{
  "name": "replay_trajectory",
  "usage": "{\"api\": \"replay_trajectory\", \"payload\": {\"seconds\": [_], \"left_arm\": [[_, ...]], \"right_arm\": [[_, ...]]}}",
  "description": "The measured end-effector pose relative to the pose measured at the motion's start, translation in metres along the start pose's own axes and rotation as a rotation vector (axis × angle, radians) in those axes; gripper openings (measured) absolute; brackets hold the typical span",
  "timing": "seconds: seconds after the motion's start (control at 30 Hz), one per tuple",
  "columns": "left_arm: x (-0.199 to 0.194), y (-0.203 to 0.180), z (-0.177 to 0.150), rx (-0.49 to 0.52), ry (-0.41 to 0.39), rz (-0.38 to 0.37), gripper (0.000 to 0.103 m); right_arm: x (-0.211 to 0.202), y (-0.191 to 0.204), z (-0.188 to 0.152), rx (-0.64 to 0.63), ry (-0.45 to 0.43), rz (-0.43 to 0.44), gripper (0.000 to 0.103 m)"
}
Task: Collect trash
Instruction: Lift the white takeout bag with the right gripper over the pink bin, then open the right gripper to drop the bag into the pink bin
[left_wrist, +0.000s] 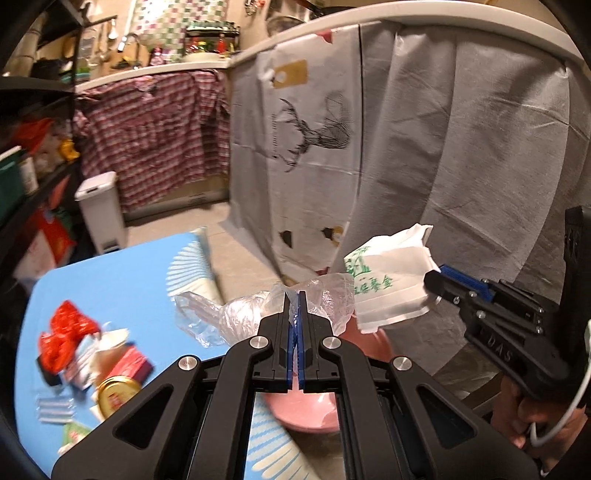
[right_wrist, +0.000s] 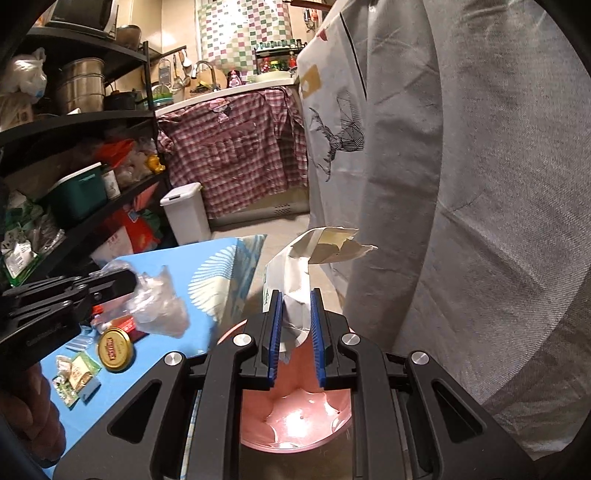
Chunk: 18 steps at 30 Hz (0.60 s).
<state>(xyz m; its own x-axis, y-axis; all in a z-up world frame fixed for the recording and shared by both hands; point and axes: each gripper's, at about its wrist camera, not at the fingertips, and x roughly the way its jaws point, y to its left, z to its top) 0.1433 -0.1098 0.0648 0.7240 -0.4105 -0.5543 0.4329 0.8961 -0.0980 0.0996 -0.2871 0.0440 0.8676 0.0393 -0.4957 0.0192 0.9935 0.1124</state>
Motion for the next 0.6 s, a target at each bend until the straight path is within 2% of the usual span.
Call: {"api": "replay_trajectory", "payload": {"seconds": [0.6], "left_arm": [[0.082, 0.011, 0.004, -0.081, 0.088, -0.203, 0.001]], "right_arm": [[0.030, -0.017, -0.004, 0.041, 0.064, -0.057, 0.016]]}}
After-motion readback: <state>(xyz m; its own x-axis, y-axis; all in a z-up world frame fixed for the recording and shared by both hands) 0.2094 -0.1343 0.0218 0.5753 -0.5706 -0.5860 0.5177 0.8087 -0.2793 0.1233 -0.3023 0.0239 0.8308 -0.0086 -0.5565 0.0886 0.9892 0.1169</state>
